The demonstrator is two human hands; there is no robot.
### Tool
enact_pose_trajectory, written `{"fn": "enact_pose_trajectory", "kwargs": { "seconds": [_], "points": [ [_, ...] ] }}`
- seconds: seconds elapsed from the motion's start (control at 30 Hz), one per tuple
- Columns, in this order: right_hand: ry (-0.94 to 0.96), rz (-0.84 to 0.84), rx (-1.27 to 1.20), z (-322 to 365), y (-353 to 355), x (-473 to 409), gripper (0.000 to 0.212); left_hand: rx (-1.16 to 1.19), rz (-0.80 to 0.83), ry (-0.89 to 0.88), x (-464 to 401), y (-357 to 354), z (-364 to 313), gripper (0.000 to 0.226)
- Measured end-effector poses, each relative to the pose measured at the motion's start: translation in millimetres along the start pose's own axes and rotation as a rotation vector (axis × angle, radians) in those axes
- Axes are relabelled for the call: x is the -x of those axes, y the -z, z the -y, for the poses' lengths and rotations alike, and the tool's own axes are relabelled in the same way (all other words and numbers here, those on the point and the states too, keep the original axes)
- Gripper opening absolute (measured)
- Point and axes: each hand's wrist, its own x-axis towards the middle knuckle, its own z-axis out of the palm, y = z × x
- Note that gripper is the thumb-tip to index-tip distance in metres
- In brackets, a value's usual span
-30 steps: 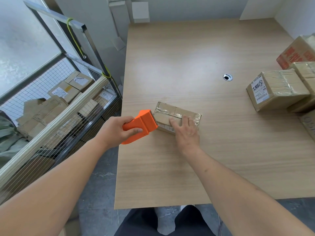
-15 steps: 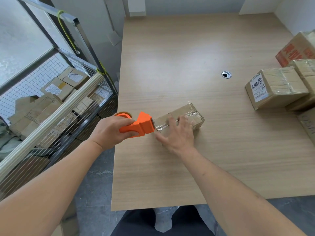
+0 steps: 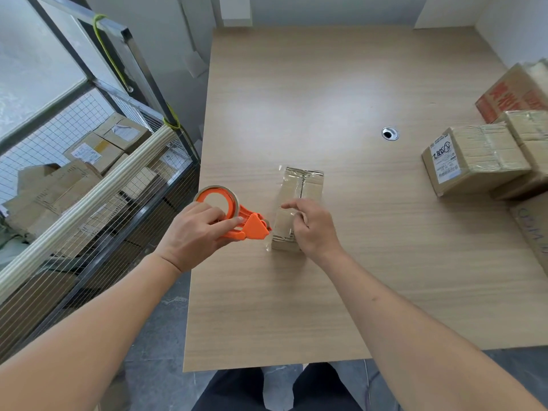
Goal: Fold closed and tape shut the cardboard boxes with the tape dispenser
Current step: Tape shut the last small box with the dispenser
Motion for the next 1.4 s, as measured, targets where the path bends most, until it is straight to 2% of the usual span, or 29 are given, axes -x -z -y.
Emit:
{"fn": "enact_pose_trajectory", "kwargs": {
  "seconds": [0.1,0.2,0.27,0.43,0.57,0.73,0.93,1.03,1.1,1.17,1.23,1.4],
  "points": [
    [0.008,0.068,-0.18,17,3,-5,0.044,-0.015,-0.004,0.015,-5,1,-2,0.037],
    [0.054,0.157,-0.191,29,10,-7,0.058,-0.009,0.0,0.011,-10,5,-6,0.039],
    [0.091,0.206,-0.17,33,14,-8,0.06,-0.003,-0.007,0.006,-13,8,-8,0.039],
    [0.113,0.256,-0.177,41,22,-11,0.024,-0.013,-0.005,0.01,-16,10,-9,0.035],
    [0.105,0.292,-0.17,43,29,-12,0.018,0.001,0.001,0.011,-17,12,-12,0.037],
    [0.138,0.25,-0.114,40,33,-12,0.015,0.017,0.025,0.026,-19,15,-19,0.042],
    [0.207,0.257,-0.038,37,36,-9,0.023,0.069,0.038,0.051,-17,14,-22,0.043],
    [0.223,0.17,-0.016,36,35,-4,0.024,0.11,0.062,0.082,-17,15,-26,0.049],
    [0.233,0.103,0.0,36,32,-2,0.019,0.172,0.079,0.136,-16,16,-29,0.053],
    [0.227,0.103,0.021,37,30,1,0.016,0.271,0.188,0.264,-14,16,-29,0.061],
    [0.19,0.141,0.036,36,27,5,0.016,0.33,0.337,0.35,-11,13,-27,0.067],
    [-0.045,0.13,-0.014,24,24,14,0.014,0.43,0.388,0.318,-7,6,-28,0.05]
  ]
}}
